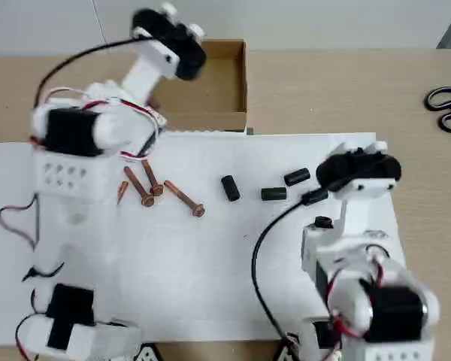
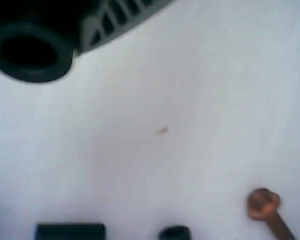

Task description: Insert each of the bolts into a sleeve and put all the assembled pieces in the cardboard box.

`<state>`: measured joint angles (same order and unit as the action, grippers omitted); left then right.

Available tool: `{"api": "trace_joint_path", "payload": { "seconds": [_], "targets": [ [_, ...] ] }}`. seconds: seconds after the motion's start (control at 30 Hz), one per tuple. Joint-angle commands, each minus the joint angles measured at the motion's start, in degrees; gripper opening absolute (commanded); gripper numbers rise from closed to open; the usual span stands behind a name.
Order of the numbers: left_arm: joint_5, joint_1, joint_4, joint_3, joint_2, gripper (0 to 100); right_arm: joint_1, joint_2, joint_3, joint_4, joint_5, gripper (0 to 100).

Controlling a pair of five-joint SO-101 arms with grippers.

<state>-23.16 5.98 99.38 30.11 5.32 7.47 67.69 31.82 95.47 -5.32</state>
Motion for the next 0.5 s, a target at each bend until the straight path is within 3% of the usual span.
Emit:
{"api": "trace_joint_path", "payload": {
  "seconds": [0.0,0.1,0.3,0.47],
  "targets": [
    [2.6,-0.2,1.0,4.0,8.7,1,4.2,3.9,-0.6,-0.8,0.8,0.2],
    [7.6,-0.8,1.0,4.0,14.0,1,7.3,7.6,-0.5,-0.8,0.7,0.3],
    [10.7,-5.4,1.0,-1.2,25.1,1,10.2,14.1,0.1,-1.7,0.5,0.4],
    [30.4,-6.9,0.8,-13.7,35.1,1,10.4,20.1,5.9,-9.9,0.7,0.4]
  ]
}}
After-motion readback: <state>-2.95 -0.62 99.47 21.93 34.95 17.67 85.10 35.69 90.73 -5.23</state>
